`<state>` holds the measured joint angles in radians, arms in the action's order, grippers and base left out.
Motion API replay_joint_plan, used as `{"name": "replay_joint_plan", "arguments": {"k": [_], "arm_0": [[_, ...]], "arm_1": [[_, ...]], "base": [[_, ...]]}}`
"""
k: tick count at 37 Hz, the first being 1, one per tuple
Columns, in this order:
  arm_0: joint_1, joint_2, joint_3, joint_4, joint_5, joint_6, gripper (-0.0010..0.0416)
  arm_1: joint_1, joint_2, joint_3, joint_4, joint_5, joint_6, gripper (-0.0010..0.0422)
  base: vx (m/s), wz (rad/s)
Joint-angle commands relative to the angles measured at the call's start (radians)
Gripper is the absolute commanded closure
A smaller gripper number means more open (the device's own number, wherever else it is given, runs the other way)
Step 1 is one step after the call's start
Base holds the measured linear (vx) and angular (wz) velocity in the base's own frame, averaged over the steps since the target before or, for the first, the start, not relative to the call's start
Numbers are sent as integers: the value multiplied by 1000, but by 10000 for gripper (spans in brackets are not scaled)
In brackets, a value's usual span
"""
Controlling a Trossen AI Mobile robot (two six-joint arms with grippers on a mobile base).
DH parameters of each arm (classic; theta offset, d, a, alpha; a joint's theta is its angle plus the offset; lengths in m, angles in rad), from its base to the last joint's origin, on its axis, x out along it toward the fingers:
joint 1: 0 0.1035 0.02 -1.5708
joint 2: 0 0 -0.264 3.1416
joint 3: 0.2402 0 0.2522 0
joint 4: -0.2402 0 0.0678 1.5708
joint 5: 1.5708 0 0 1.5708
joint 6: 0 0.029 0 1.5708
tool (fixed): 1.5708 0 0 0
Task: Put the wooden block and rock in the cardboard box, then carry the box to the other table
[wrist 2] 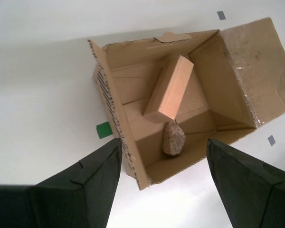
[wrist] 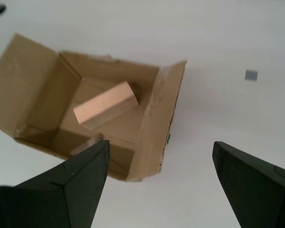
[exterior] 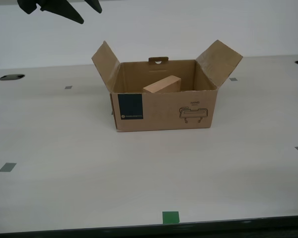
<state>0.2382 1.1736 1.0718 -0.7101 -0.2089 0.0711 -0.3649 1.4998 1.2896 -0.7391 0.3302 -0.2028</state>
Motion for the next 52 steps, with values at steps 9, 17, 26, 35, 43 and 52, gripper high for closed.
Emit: {"name": "replay_joint_plan", "arguments": {"k": [9, 17, 26, 35, 43, 52], "arm_0": [[-4, 178, 11, 9, -12, -58, 103], [-5, 299, 49, 11, -34, -88, 97], [-6, 396, 92, 23, -59, -102, 121], [-11, 459, 131, 23, -60, -105, 132], [-11, 529, 174, 25, -105, -109, 129], [-13, 600, 229, 28, -157, -114, 143]], "arm_1": [[10, 0, -45, -6, -2, 3, 174], [19, 1, -100, 17, -10, 3, 174], [37, 2, -113, 62, -71, 1, 174], [44, 9, -113, 72, -71, 1, 174], [48, 115, -91, 83, -65, 12, 174], [50, 200, -24, 113, -18, 13, 174]], "base": [[0, 0], [0, 0], [0, 0], [0, 0], [0, 0], [0, 0]]}}
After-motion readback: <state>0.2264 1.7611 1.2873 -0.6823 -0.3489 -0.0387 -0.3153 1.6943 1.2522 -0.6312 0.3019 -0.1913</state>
